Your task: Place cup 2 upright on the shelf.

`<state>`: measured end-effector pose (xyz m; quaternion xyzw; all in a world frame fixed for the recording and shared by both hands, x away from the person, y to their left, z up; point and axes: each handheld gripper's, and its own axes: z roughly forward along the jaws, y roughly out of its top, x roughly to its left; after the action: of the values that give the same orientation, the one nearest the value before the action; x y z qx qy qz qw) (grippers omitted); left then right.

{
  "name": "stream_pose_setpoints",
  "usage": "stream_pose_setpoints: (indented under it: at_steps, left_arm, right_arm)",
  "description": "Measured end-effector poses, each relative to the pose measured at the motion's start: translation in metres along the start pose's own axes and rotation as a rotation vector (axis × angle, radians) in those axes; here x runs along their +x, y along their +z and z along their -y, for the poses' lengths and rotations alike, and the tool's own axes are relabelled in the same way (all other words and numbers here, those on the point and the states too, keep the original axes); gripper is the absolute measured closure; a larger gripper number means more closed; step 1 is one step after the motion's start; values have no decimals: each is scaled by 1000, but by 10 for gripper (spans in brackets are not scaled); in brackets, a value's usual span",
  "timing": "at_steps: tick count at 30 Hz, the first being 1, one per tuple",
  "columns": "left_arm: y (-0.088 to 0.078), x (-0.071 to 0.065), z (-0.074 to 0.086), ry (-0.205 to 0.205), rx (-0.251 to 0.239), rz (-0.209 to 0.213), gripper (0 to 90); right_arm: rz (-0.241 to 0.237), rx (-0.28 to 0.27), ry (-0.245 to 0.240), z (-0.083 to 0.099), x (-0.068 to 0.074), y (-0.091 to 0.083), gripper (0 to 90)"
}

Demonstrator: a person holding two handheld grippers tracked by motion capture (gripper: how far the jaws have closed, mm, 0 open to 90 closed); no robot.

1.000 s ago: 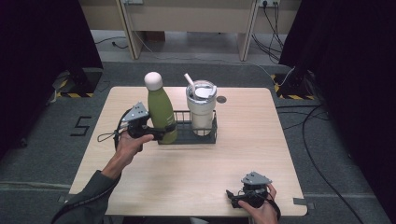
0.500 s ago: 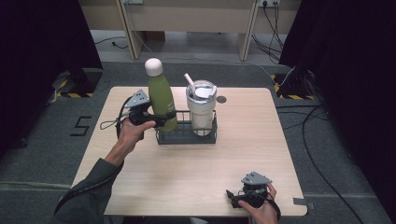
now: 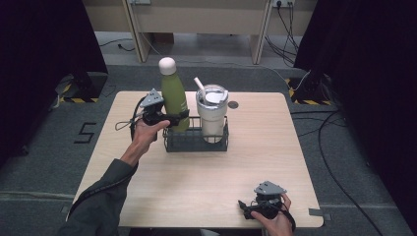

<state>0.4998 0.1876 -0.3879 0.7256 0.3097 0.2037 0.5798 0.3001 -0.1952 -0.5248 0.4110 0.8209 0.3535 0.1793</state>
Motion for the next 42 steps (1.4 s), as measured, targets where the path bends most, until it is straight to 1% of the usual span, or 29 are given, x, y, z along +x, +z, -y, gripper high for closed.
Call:
stream_pose_setpoints:
  at_steps: [6,8,11,14,18,22,31,42]
  left_arm:
    - [6,3,7,-14,7,-9,203]
    - [8,3,9,-14,4,-9,203]
    - [10,3,11,-2,7,-11,203]
    - [13,3,15,-11,9,-11,203]
    - [17,3,21,-10,23,-15,203]
    - [19,4,25,-6,30,-22,203]
    - [23,6,37,-22,46,-27,203]
    - [28,6,46,-25,63,-34,203]
  right_arm:
    - [0,0,-1,0,0,0,4]
    - [0,0,-1,0,0,0,4]
    - [-1,0,-1,0,0,0,4]
    - [0,0,-2,0,0,0,4]
    - [0,-2,-1,0,0,0,4]
    - [0,-3,-2,0,0,0,4]
    - [1,-3,0,1,0,0,4]
    - [2,-8,1,1,1,0,4]
